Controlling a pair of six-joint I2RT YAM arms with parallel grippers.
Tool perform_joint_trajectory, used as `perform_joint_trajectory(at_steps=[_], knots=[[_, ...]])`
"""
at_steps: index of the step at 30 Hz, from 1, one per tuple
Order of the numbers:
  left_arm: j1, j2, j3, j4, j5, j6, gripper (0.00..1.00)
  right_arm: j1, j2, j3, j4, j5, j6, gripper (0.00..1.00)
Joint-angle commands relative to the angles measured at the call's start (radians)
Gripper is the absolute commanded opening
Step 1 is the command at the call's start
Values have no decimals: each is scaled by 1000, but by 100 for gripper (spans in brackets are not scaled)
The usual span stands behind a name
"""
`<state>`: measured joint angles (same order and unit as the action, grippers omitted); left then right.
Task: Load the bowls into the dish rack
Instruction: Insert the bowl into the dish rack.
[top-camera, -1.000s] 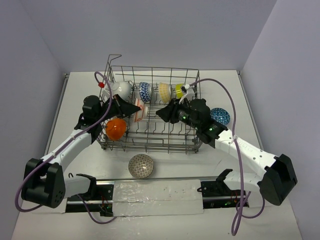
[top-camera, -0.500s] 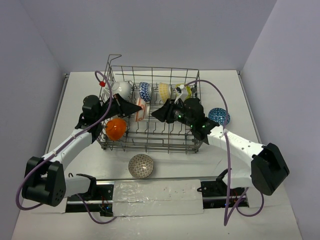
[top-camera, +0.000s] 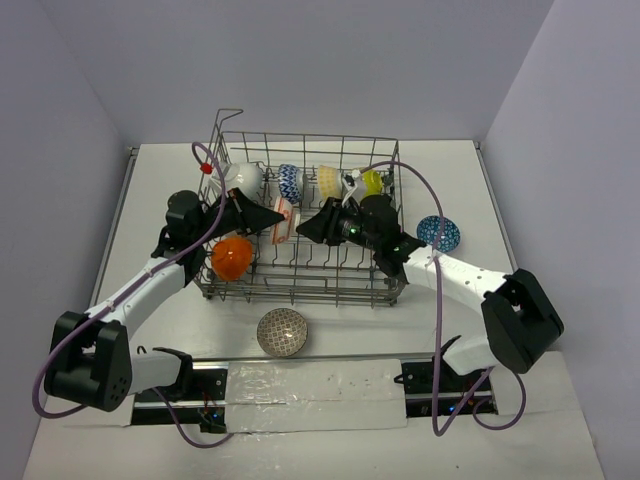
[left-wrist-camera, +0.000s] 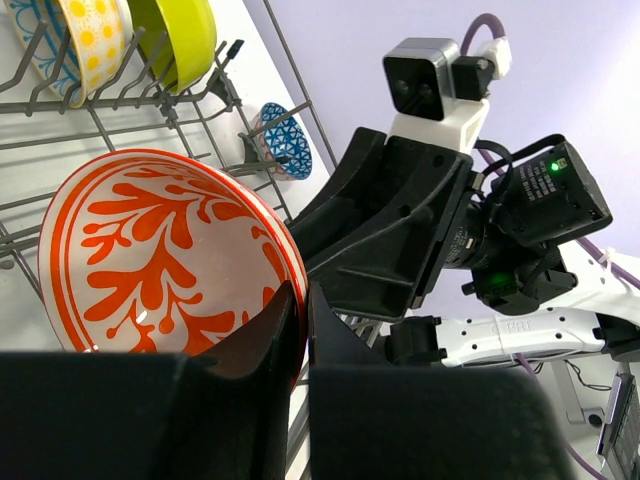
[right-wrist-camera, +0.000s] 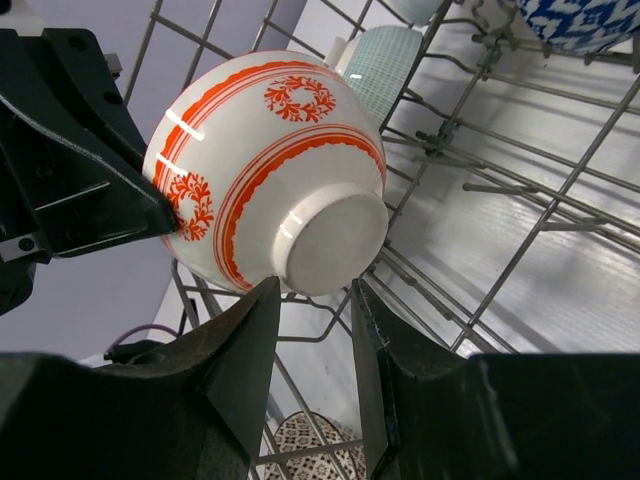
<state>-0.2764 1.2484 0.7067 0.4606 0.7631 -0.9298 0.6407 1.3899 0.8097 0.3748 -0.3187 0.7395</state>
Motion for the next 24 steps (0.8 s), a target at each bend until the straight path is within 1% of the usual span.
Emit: perform_joint_trajectory(at_steps=[1, 7, 10, 11, 17, 21, 24], knots=[[2, 3, 2, 84, 30, -1, 0, -7, 17, 40, 98, -37, 21, 42], [-3, 9, 2, 78, 35, 0, 0, -7, 31, 40, 128, -37, 17, 42], [-4, 9, 4, 72, 36, 2, 0, -7, 35, 42, 141, -39, 17, 40], [-4, 9, 2, 70, 36, 2, 0, -7, 40, 42, 147, -42, 18, 37], [-4, 13, 0, 67, 42, 5, 0, -7, 55, 40, 183, -63, 24, 27], [-4, 17, 4, 53, 42, 11, 0, -7, 57, 37, 190, -71, 21, 26], [-7, 14, 11, 17, 27, 29, 0, -7, 54, 33, 190, -69, 18, 22]])
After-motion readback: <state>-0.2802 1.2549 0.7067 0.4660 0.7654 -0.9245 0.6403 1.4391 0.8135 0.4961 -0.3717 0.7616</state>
